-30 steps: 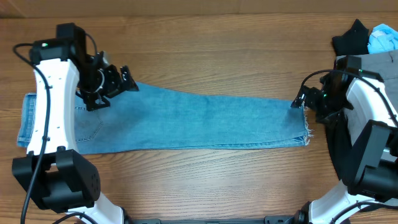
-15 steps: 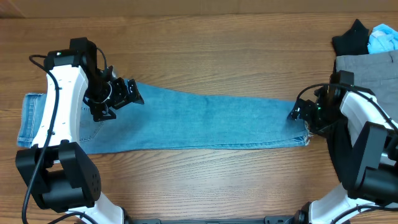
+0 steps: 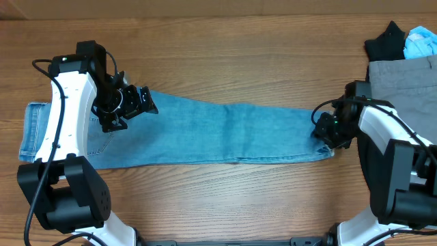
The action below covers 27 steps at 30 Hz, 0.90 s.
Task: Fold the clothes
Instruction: 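Grasp the frayed hem with the right gripper and fold it leftward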
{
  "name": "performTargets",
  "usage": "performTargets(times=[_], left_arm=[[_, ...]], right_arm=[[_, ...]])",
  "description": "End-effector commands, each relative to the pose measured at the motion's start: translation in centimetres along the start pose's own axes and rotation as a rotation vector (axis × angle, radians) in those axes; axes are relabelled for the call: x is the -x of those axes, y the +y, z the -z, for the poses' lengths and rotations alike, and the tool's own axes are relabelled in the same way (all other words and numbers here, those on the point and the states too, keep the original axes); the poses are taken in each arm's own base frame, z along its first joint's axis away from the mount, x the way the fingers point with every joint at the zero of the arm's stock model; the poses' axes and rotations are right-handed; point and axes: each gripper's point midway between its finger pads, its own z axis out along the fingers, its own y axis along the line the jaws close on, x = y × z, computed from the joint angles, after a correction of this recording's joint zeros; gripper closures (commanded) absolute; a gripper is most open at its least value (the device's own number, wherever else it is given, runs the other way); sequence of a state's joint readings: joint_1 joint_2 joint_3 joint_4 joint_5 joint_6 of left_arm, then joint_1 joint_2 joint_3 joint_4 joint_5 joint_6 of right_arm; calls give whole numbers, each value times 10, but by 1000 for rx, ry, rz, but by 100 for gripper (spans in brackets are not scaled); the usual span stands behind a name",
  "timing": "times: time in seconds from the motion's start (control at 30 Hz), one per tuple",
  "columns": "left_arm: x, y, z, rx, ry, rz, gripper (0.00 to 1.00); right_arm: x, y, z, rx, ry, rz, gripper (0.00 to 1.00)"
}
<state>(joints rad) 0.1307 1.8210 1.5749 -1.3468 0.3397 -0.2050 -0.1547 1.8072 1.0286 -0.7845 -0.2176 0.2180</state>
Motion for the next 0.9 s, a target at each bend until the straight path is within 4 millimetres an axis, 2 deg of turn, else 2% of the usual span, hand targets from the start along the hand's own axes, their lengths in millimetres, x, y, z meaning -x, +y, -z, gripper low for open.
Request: performTargets(times=[0.0,0.03,0.07,0.27,0.4,0.57,0.7,0.87], left_arm=[[-2,1,3,9,-8,-30,0],[-2,1,3,9,-8,-33,0],[-2,1,3,9,-8,-33,0],[-2,2,3,12,-8,-40,0],[-2,4,3,25,-10,-39,0],[-2,4,3,24,-10,-39,0],[-3,4,3,25,-6,-38,0],[-2,4,3,26,-7,-41,0]], right_arm=[[-27,-18,-26,-92,90,-75,89],[-25,-19,-25,-97,85,-77,95],[-23,-20,-24,-99,80,-80,96],[3,-33,2,-134,39,-184,96],[20,-29,27,-131,23,-208,96],[36,-13,54,-123,-9,-239,96],[39,0,66,-165,-53,-262,96],[24,44,63,-145,-55,-149,96]])
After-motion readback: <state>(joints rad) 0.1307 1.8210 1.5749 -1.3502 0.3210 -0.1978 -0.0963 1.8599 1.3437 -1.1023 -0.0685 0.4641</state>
